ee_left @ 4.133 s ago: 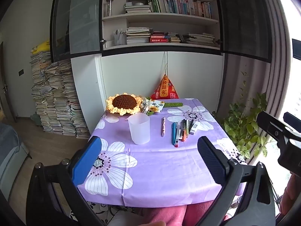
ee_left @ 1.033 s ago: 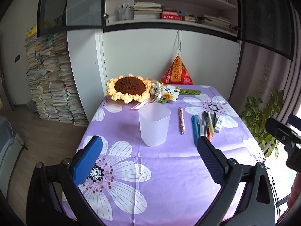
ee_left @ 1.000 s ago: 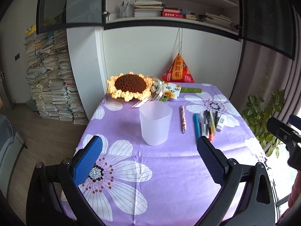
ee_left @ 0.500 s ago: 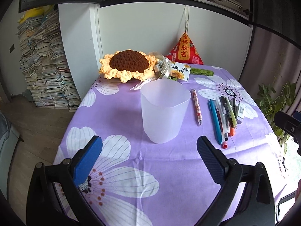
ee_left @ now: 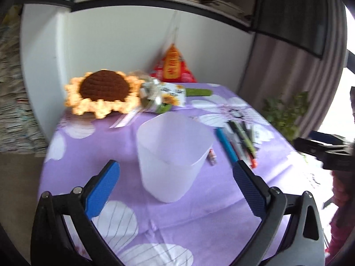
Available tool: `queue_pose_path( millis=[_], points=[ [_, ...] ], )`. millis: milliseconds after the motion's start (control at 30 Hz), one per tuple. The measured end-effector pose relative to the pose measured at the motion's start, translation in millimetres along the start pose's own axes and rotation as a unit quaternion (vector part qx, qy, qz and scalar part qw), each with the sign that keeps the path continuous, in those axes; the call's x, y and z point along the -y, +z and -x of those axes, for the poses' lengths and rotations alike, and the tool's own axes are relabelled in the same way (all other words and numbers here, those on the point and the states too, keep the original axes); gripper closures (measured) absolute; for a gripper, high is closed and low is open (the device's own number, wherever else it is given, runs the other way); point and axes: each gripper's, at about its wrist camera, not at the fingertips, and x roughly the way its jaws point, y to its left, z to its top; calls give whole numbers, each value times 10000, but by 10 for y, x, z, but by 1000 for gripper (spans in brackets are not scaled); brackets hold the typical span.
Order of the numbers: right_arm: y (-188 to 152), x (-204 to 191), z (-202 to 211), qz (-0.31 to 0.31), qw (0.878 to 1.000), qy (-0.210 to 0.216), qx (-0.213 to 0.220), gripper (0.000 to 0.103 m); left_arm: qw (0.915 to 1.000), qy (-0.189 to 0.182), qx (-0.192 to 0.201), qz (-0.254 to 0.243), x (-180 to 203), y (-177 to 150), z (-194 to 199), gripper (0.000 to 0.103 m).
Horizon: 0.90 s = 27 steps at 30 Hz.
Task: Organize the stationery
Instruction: 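Move the left tool to the frosted plastic cup and grasp its rim, then lift the frosted cup with the left tool while the right tool grasps the pink patterned pen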
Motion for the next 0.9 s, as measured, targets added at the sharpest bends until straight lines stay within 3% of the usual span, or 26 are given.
queue_pose_path(
  millis=[100,167,367,433,467,500,633,800,900],
  points=[
    [24,35,-84,-60,10000,0,-60,0,9993,-155,-307,-166,-90,79,-199,1],
    [28,38,-129,-67,9999,13,-84,0,9984,84,-502,-245,-181,108,-365,2],
    [37,44,-251,-71,9998,-47,-179,0,9979,-309,-527,-209,-216,124,-473,2],
    [43,45,-278,-94,9997,-67,-211,0,9976,-393,-492,-285,-156,157,-502,4],
    [45,44,-289,-104,9997,-69,-226,0,9975,-383,-500,-313,-125,166,-519,18],
    [45,43,-298,-113,9996,-67,-238,0,9974,-309,-544,-351,-90,165,-539,27],
    [38,21,-315,-95,9995,-64,-278,0,9972,30,-567,-492,18,114,-481,28],
    [138,-51,-315,83,9998,-25,-201,0,9925,1011,-530,-440,211,-33,-282,30],
    [313,-116,-356,117,9988,342,-324,0,9878,1459,-537,-120,236,-91,-174,31]
  ],
)
